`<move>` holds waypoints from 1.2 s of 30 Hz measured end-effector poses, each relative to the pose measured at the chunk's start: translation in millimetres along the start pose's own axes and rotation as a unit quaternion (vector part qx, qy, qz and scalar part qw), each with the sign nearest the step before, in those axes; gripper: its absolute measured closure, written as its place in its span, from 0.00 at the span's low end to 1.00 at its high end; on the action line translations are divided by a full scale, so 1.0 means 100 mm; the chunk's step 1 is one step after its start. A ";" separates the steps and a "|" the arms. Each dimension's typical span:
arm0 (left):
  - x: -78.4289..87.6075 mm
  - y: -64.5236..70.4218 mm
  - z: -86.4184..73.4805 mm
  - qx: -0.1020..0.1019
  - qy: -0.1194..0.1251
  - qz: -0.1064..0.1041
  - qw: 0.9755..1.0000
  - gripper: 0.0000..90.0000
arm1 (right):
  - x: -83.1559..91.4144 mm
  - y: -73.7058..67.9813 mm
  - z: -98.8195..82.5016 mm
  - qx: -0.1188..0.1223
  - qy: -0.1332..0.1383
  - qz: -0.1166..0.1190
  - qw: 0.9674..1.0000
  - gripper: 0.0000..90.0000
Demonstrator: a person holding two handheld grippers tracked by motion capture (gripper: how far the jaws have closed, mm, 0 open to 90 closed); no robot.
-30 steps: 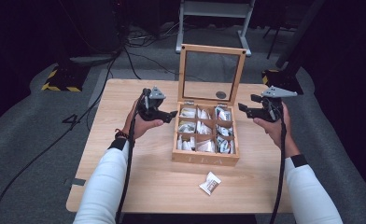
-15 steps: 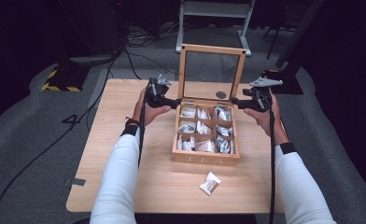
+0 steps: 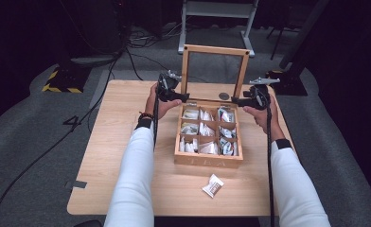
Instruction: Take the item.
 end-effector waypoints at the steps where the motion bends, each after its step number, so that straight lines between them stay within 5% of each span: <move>1: -0.02 0.00 0.00 -0.004 -0.002 0.002 1.000 0.26 | -0.01 0.02 0.00 -0.002 0.001 -0.001 1.000 0.34; 9: -0.21 0.07 -0.08 0.015 -0.017 -0.001 1.000 0.28 | -0.13 0.08 -0.05 -0.043 0.006 -0.001 0.999 0.35; 17: -0.28 0.06 -0.12 0.021 -0.031 -0.003 0.999 0.31 | -0.20 0.07 -0.10 -0.040 -0.006 0.005 0.999 0.35; 21: -0.30 0.10 -0.09 0.028 -0.020 -0.028 0.999 0.38 | -0.22 0.06 -0.09 -0.045 -0.005 0.014 0.999 0.37; 27: -0.33 0.12 -0.10 0.036 -0.021 -0.037 0.998 0.39 | -0.26 -0.01 -0.07 -0.030 -0.003 0.018 0.999 0.39; 36: -0.30 0.10 -0.09 0.045 -0.013 -0.043 0.998 0.45 | -0.25 0.00 -0.08 -0.047 0.005 0.014 0.999 0.47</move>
Point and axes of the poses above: each handheld gripper's, and its own axes: x roughly backward along the jaws, z roughly out of its top, y roughly to its right, the point moved 7 cm from there along -x, roughly forward along the jaws, and after that the axes turned 9 degrees about y, right-handed, at the moved point
